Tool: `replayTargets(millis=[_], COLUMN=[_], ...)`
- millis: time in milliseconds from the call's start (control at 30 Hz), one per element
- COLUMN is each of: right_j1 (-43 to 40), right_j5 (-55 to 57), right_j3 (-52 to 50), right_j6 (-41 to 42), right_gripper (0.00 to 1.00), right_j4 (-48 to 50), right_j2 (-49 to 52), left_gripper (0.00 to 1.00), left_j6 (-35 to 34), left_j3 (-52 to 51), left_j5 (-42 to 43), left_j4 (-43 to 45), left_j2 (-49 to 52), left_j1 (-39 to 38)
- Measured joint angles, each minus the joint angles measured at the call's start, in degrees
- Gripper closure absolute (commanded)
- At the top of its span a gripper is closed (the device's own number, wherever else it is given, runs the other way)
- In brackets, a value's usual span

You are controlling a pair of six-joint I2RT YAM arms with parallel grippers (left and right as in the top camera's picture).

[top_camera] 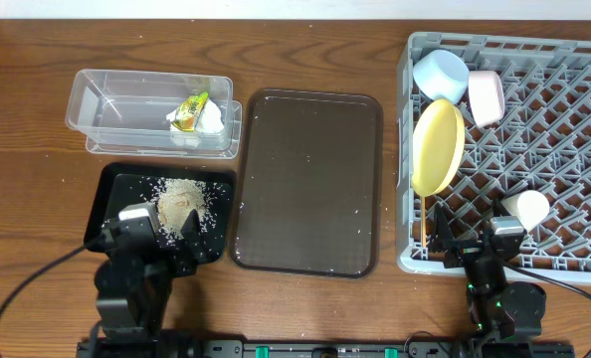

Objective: Sort waste into correct bins and load items into the dishwasher rack

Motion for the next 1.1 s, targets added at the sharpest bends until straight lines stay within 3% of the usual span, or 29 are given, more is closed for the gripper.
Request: replayTargets(millis=[300,500,767,1100], right_j1=[0.0,0.0,0.0,0.0], right_j5=[0.0,0.0,0.0,0.0], right_j3=[0.0,0.0,0.0,0.0], right_j6=[0.0,0.0,0.0,0.0], right_gripper=[0.01,0.01,0.01,0.01], right_j4=[0.0,0.0,0.1,0.0], right_j2=[0.0,0.0,0.0,0.0], left_gripper=[0.05,0.05,0.05,0.04], left_j6=[0.0,0.1,0.3,0.3], left_j3=[-16.0,-23.1,-24.3,-24.0], left_j5=[-0.4,-0.7,-0.7,-0.6], left_j4=[19.6,34.6,29.5,29.2], left_j2=[-12.9,-13.8,-13.8,-13.8], left_j1=[0.0,0.0,0.0,0.0])
